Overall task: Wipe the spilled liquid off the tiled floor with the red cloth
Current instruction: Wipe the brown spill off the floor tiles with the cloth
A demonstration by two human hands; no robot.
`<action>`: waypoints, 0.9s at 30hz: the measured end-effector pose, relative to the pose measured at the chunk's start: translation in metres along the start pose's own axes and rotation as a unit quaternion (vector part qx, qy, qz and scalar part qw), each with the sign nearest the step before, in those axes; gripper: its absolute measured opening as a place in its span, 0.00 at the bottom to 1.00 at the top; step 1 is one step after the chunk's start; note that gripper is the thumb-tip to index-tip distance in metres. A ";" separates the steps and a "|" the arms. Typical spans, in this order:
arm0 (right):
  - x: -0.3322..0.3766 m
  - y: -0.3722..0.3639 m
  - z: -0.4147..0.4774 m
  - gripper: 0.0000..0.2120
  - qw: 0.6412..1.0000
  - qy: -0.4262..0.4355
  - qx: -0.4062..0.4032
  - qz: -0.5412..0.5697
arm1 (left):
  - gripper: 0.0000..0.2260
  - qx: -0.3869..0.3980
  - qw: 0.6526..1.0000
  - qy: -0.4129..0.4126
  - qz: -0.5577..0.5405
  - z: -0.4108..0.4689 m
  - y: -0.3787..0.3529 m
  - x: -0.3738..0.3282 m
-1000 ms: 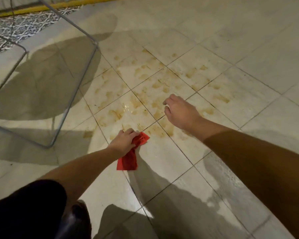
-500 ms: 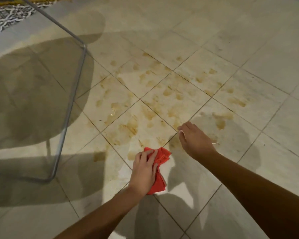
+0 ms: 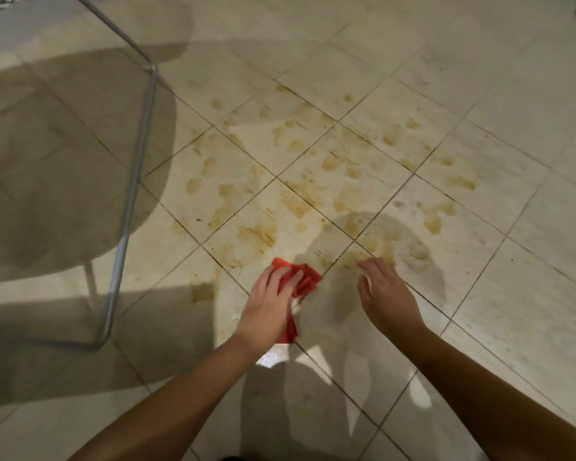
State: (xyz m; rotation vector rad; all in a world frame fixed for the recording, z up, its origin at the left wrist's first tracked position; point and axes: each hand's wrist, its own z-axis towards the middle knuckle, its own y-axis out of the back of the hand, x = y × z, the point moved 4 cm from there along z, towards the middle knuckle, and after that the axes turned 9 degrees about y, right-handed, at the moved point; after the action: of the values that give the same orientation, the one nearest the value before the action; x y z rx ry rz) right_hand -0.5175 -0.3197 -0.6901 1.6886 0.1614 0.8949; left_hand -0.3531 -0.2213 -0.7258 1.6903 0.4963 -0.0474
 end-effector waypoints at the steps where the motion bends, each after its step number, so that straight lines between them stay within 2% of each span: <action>1: 0.000 -0.002 -0.001 0.14 1.000 -0.001 0.004 -0.001 | 0.22 -0.016 0.999 0.017 -0.029 -0.003 0.006 0.012; 4: 0.001 -0.006 -0.004 0.15 1.000 0.002 0.017 0.006 | 0.18 -0.063 0.995 0.037 -0.065 -0.027 0.006 0.039; 8: 0.010 -0.012 -0.003 0.16 0.999 0.029 0.038 0.010 | 0.18 -0.027 0.999 0.015 -0.011 -0.064 -0.014 0.016; 12: 0.022 -0.015 0.005 0.15 0.998 0.053 0.032 0.015 | 0.17 -0.062 0.998 0.012 -0.010 -0.058 -0.011 -0.001; 13: 0.025 -0.015 0.008 0.14 0.998 0.059 0.030 0.016 | 0.21 -0.059 0.998 0.015 -0.017 -0.052 -0.012 0.003; 15: 0.028 -0.017 0.012 0.14 0.997 0.063 0.029 0.018 | 0.29 -0.034 0.995 0.076 -0.050 -0.044 -0.008 0.019; 18: 0.032 -0.017 0.016 0.14 0.997 0.068 0.027 0.020 | 0.22 -0.032 0.981 0.166 -0.099 -0.047 0.001 0.043; 20: 0.034 -0.017 0.019 0.14 0.997 0.076 0.027 0.021 | 0.16 -0.090 0.966 0.185 -0.160 -0.066 0.004 0.057; 22: 0.036 -0.017 0.020 0.14 0.996 0.082 0.033 0.020 | 0.17 -0.142 0.954 0.237 -0.117 -0.091 0.003 0.068; 27: 0.043 -0.017 0.025 0.13 0.995 0.094 0.038 0.007 | 0.16 -0.158 0.960 0.204 -0.107 -0.096 -0.011 0.056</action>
State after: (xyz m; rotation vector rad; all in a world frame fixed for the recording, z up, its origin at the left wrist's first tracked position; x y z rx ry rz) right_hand -0.4663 -0.3104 -0.6861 1.6765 0.3145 1.0712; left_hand -0.3301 -0.1127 -0.7355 1.3259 0.9456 0.2186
